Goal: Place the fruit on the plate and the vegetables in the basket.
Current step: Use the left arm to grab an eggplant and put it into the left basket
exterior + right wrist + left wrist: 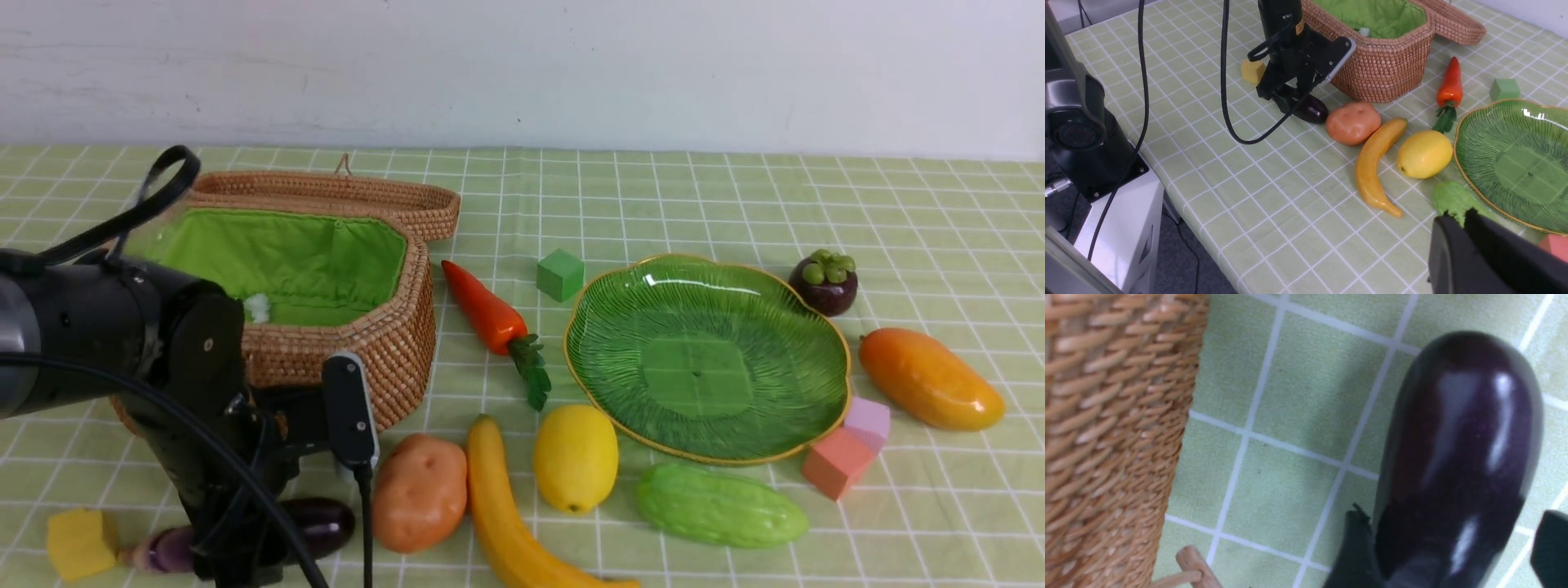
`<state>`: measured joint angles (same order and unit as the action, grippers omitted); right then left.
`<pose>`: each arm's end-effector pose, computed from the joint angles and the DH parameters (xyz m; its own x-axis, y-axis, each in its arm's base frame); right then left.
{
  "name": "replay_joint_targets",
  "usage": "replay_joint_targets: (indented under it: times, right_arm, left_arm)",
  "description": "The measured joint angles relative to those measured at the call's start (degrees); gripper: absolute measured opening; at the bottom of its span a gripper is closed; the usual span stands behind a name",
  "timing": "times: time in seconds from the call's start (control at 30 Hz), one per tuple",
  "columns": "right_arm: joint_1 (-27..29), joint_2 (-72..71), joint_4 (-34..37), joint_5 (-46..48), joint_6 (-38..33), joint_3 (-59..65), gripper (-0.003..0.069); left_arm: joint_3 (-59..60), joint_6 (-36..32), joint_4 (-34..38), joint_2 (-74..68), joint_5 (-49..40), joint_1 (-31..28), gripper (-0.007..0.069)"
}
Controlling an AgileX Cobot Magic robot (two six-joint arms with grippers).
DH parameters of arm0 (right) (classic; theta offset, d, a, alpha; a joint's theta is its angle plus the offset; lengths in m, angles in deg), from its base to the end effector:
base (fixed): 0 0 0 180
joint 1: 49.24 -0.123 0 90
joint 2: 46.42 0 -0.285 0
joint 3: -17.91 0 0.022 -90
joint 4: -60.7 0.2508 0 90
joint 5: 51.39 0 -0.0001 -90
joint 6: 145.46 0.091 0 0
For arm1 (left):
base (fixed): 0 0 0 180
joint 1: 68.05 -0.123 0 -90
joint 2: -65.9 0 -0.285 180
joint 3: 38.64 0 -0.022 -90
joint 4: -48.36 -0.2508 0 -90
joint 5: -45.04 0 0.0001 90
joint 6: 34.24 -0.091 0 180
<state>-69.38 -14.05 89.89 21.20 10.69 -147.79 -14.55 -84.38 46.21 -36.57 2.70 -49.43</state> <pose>-0.0161 0.0392 0.4271 -0.2395 -0.3216 -0.9161 -0.7781 0.6280 -0.0171 0.2789 -0.0915 0.1803 -0.3290 0.9390 -0.1000 0.9249 0.3418 0.1668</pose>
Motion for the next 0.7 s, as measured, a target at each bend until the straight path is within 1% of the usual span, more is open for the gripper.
replay_joint_targets:
  times: [0.07, 0.13, 0.27, 0.33, 0.37, 0.4, 0.47, 0.5, 0.57, 0.7]
  right_arm:
    - [0.0, 0.0, 0.0, 0.0, 0.0, 0.0, 0.0063]
    - [0.0, 0.0, 0.0, 0.0, 0.0, 0.0, 0.0065]
    - [0.0, 0.0, 0.0, 0.0, 0.0, 0.0, 0.007]
    - [0.0, 0.0, 0.0, 0.0, 0.0, 0.0, 0.0073]
    - [0.0, 0.0, 0.0, 0.0, 0.0, 0.0, 0.0074]
    - [0.0, 0.0, 0.0, 0.0, 0.0, 0.0, 0.0076]
    - [0.0, 0.0, 0.0, 0.0, 0.0, 0.0, 0.0078]
    - [0.0, 0.0, 0.0, 0.0, 0.0, 0.0, 0.0078]
    - [0.0, 0.0, 0.0, 0.0, 0.0, 0.0, 0.008]
    - [0.0, 0.0, 0.0, 0.0, 0.0, 0.0, 0.0083]
  left_arm:
    - [0.0, 0.0, 0.2, -0.41, 0.12, 0.0, 0.0575]
    - [0.0, 0.0, 0.26, -0.96, 0.25, 0.0, 0.0584]
    - [0.0, 0.0, 0.33, -2.64, 1.59, 0.0, 0.058]
    - [0.0, 0.0, 0.4, -3.54, 2.27, 0.0, 0.0552]
    - [0.0, 0.08, 0.4, -3.69, 2.41, 0.0, 0.0521]
    - [0.0, 0.4, 0.4, -3.77, 2.47, 0.0, 0.0486]
    - [0.0, 1.4, 0.4, -3.77, 2.54, 0.0, 0.0391]
    - [0.0, 2.33, 0.4, -3.77, 2.54, 0.0, 0.0382]
    - [0.0, 3.18, 0.4, -3.77, 2.23, 0.0, 0.0388]
    - [0.0, 3.83, 0.45, -3.36, -0.74, 0.0, 0.0388]
